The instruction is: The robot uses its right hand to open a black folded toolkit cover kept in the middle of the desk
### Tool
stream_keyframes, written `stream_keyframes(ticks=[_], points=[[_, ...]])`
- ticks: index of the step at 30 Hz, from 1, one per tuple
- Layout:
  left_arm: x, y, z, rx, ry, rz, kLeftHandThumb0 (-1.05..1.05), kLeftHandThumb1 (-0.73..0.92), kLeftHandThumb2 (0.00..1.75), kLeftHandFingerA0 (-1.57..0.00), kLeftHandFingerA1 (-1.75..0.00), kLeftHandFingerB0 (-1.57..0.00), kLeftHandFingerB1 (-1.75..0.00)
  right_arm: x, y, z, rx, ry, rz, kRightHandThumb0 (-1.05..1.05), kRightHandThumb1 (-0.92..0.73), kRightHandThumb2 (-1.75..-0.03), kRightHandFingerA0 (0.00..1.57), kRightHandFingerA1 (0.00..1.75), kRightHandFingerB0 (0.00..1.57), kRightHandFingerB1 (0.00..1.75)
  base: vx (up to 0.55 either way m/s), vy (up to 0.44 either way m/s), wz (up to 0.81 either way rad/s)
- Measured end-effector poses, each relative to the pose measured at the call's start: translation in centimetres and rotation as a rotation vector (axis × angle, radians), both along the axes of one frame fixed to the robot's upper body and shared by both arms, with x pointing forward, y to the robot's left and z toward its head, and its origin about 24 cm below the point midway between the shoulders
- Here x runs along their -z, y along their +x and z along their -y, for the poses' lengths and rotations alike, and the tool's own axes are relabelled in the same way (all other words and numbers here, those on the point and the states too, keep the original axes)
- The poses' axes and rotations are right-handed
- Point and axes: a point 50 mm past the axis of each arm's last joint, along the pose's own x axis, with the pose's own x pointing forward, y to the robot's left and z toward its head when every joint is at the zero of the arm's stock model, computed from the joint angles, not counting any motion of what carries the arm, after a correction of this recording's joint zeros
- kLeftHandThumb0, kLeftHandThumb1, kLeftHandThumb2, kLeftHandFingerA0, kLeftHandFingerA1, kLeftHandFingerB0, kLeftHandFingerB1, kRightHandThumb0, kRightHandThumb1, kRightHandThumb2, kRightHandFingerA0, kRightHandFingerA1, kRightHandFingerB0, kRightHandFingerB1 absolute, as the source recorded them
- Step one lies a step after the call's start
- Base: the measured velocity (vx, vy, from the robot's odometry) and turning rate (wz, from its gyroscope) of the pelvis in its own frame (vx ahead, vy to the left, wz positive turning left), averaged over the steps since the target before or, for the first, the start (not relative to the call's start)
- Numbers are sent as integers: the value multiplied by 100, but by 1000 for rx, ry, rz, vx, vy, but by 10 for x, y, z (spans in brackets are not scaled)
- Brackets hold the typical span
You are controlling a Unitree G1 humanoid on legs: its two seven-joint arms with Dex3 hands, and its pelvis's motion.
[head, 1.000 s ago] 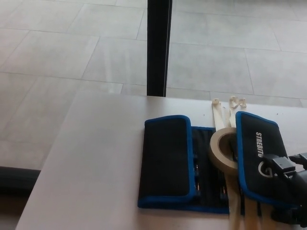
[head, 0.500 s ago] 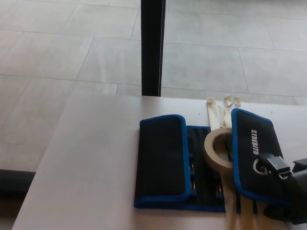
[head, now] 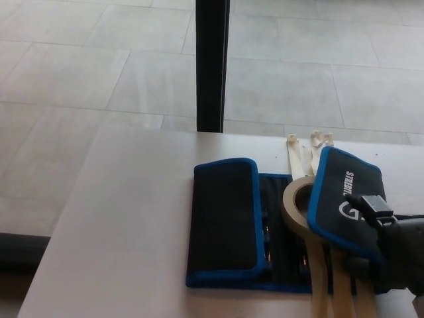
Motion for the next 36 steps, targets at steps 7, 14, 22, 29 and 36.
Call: stream_keyframes(ticks=[7, 14, 22, 29, 36], points=[[0, 0, 0, 8, 1, -6, -95, 88, 67, -33, -57, -30, -39, -1, -1, 7, 38, 27, -14, -24, -76, -74, 99, 169, 69, 51, 0, 0, 0], [1, 1, 2, 32, 8, -27, -95, 89, 67, -32, -54, -30, -38, -3, -1, 19, 58, 4, -24, -23, -65, -81, 97, 168, 85, 54, 0, 0, 0], [2, 1, 2, 50, 16, -44, -100, 78, 77, -30, -57, -27, -41, -2, -8, 41, 118, -15, -42, -29, -64, -75, 98, 163, 88, 86, 0, 0, 0], [1, 2, 2, 58, 21, -45, -94, 71, 117, -31, -62, -20, -47, -5, -13, 61, 241, 124, -15, -27, -67, -77, 94, 160, 91, 100, 0, 0, 0], [1, 3, 3, 59, 21, -45, -102, 77, 79, -29, -58, -26, -42, -3, -14, 63, 334, 308, 23, -33, -61, -92, 80, 140, 94, 91, 0, 0, 0]])
